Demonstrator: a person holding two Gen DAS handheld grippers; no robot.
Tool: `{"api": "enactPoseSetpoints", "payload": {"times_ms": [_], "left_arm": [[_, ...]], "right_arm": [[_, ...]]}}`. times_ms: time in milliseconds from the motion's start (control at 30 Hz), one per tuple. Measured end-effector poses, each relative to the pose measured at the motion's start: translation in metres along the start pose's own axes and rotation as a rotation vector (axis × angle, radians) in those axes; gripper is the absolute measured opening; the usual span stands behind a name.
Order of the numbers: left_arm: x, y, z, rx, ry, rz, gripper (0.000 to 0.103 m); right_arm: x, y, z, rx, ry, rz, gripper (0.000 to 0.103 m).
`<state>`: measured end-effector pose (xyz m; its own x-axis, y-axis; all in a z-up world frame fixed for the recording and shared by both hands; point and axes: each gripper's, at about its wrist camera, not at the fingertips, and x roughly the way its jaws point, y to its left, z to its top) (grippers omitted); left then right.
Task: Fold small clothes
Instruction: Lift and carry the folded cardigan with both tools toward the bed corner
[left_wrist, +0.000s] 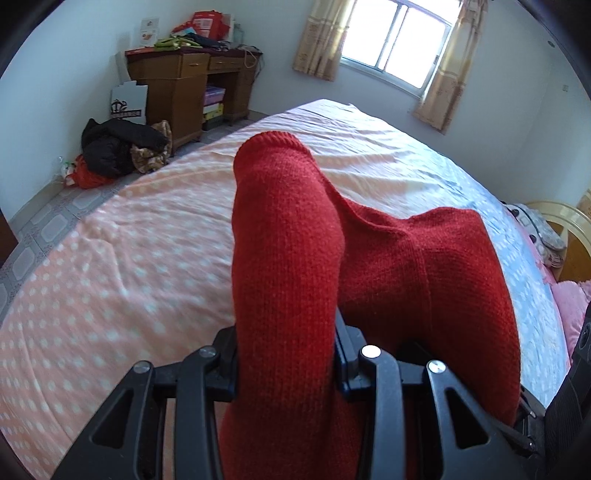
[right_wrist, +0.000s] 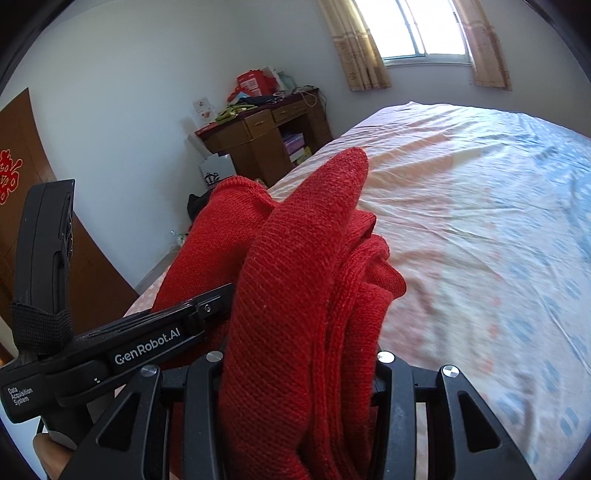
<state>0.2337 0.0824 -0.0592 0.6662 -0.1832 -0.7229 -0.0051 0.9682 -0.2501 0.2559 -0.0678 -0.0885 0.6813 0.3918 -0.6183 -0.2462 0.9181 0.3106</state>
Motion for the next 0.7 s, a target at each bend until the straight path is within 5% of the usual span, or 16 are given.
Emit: {"api": "enactPoseSetpoints", "payload": {"times_ms": [700], "left_arm": [[0.050, 0.056, 0.038, -0.026, -0.024, 0.138, 0.042]], "right_arm": [[0.111, 0.013, 0.027, -0.033, 0.026, 0.099, 0.043]]}}
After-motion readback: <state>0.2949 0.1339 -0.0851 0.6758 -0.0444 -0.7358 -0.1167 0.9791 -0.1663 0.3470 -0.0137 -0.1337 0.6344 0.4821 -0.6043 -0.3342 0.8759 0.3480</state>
